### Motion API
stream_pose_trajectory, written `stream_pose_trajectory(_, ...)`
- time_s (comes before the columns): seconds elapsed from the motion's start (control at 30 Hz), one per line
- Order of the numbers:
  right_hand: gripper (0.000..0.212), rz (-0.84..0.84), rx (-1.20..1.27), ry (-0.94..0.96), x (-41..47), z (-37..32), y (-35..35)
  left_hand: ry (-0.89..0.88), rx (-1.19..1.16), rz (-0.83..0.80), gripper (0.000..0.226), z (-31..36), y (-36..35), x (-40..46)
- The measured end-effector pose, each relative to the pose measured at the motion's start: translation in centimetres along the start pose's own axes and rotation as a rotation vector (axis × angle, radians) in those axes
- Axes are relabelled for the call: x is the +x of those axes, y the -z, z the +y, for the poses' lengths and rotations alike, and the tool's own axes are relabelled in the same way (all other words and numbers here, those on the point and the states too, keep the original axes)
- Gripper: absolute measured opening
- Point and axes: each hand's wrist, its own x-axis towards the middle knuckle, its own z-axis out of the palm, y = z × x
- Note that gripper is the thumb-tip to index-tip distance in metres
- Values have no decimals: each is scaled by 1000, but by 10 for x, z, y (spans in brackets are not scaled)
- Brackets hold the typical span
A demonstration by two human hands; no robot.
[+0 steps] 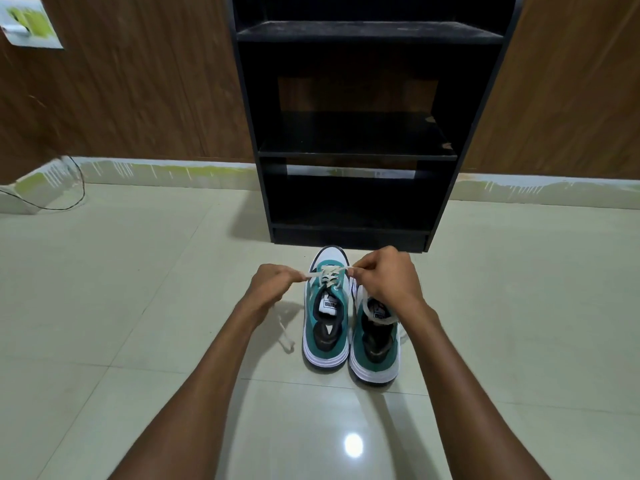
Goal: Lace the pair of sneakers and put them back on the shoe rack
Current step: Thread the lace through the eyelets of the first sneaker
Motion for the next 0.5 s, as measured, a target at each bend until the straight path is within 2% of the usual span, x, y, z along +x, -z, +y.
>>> stream_pose_trajectory(0.07,17,-21,-91,-24,0,6,3,-21,188,155,20,-22,1,4)
stream_pose_trajectory(0.13,16,-53,-156,-43,1,10,2,3,328,238,21,-33,-2,2)
stream_pose_trajectory(0.23,17,-116,-205,-23,1,12,-1,-61,517,185,36,-30,-11,1)
stream_pose_trajectory(0.3,18,-137,-219,10,-1,10,-3,-206,469,56,45,-24,-18,-1)
stream_pose_trajectory(0.37,18,-169,-210,35,-3,6,-4,-361,369,-15,38,-23,-24,-1)
stream_pose_trajectory(0.5,20,-217,-181,71,-4,1,-2,-437,357,48,24,-26,-24,-1)
